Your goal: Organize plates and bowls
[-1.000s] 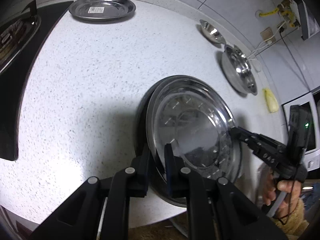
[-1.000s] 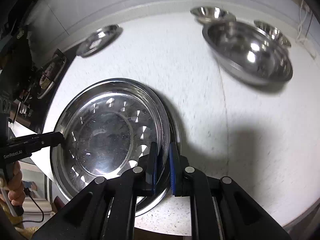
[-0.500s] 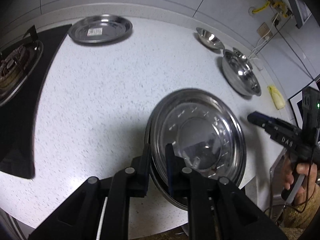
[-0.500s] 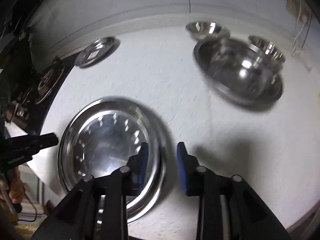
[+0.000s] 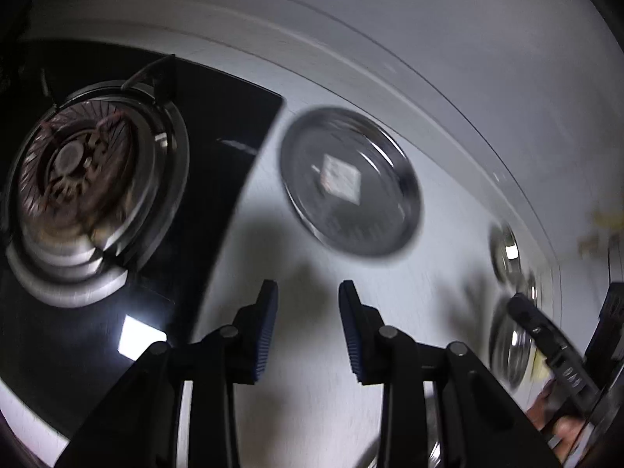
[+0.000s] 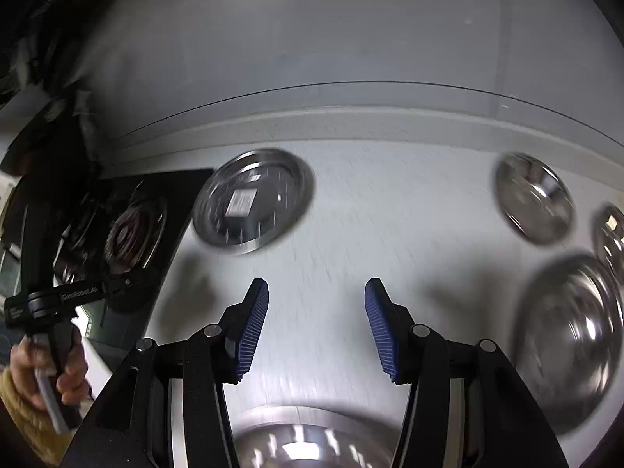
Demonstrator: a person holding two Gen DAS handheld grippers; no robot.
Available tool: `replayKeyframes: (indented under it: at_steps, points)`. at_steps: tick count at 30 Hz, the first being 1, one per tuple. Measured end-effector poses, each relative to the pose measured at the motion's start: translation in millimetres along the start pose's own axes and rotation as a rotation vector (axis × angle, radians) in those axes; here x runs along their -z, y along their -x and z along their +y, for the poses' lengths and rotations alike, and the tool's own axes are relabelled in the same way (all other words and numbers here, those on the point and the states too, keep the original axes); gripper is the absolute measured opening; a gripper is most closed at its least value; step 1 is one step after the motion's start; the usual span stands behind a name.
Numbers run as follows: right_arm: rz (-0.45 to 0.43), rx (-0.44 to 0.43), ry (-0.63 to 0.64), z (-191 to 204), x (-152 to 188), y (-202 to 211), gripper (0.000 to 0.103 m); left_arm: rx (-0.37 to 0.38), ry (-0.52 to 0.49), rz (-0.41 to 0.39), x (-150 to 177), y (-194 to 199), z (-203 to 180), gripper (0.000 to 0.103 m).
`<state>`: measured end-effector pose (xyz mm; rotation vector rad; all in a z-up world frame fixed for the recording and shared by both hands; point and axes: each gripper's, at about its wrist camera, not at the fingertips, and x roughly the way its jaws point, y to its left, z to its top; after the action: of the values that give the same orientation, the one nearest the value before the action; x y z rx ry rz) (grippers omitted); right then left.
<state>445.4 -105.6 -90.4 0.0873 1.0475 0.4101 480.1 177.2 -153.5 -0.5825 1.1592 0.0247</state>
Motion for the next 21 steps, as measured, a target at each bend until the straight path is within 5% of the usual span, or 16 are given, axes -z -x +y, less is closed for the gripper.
replayKeyframes:
  at_steps: [9, 21]
  points:
    - [0.119, -0.002, -0.031, 12, -65, -127, 0.047, -0.033, 0.068, 0.029, -43, -51, 11, 0.031]
    - [0.141, 0.018, -0.015, 17, -75, -167, 0.039, -0.024, 0.061, 0.004, -56, -67, 11, 0.031]
